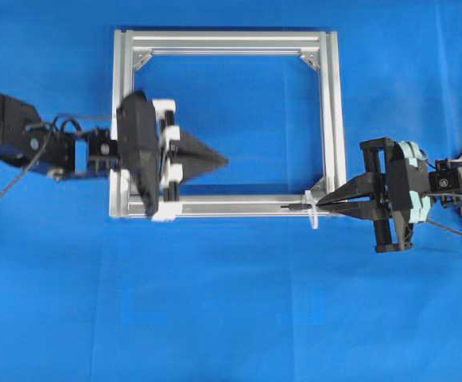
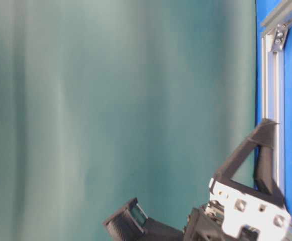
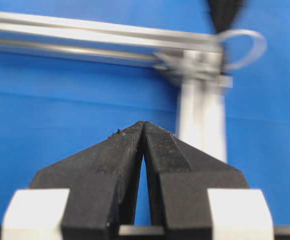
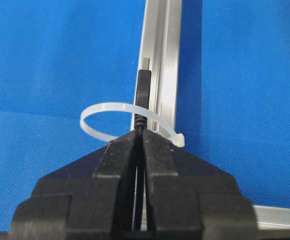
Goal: Insert the wire through the string loop located on the right side.
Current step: 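Move the left gripper toward the plug emerging from the loop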
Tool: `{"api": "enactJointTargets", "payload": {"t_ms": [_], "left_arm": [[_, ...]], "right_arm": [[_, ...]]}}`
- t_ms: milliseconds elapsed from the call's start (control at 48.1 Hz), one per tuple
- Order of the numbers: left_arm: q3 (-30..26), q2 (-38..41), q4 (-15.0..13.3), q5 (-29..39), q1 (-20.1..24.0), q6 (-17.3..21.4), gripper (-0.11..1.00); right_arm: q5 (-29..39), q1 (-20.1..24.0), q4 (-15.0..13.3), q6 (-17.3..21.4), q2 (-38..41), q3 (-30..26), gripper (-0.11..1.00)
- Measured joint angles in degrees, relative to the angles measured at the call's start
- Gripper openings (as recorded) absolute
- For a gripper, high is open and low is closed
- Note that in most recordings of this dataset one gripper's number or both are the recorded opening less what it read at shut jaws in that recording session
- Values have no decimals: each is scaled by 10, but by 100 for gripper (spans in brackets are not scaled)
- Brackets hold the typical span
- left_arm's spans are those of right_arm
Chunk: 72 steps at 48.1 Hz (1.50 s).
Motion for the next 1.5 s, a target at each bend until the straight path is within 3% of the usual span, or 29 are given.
{"api": "enactJointTargets", "payload": {"t_ms": [312, 644, 1163, 1496], "left_arm": [[-2, 0, 0, 0, -66, 1, 0], [-34, 5, 0, 5, -63, 2, 0], [-226, 90, 0, 152, -48, 11, 0], [-241, 103, 1, 175, -37, 11, 1]], "right_arm": [[0, 0, 0, 0, 0, 0, -4], [0, 1, 0, 0, 0, 0, -4], [0, 0, 0, -2, 0, 0, -4], [0, 1, 0, -2, 0, 0, -4]]}}
